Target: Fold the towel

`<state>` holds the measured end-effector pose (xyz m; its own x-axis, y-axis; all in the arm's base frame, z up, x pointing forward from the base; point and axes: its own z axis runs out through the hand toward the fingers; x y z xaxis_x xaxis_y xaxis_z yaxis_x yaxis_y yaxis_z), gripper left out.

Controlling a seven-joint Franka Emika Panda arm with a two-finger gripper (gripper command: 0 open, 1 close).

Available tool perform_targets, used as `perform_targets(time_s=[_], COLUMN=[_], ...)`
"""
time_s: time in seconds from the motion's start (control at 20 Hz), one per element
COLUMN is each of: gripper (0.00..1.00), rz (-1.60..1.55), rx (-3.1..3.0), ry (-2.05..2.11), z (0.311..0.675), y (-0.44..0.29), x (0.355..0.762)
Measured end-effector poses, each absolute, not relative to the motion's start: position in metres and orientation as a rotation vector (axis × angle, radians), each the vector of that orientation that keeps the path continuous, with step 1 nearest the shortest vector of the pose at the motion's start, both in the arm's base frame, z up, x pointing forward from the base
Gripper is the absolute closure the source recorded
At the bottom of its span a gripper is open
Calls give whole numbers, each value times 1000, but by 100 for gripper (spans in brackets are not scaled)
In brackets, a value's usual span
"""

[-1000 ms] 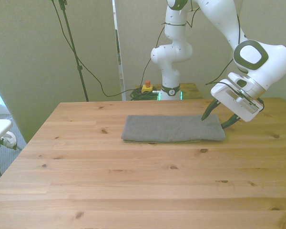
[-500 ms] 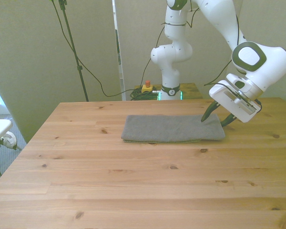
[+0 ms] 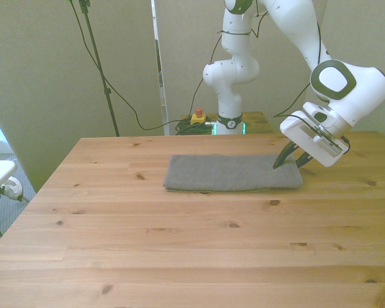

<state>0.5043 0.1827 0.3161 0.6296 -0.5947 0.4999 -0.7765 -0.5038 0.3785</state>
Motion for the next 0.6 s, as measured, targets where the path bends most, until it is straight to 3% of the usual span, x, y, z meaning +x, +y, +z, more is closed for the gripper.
perform_targets(time_s=[0.35,0.6], gripper=[100,100], rz=[436,507], rx=[2301,2347], ry=[-1097,-1172], z=[322,356], y=[178,170], x=[506,508])
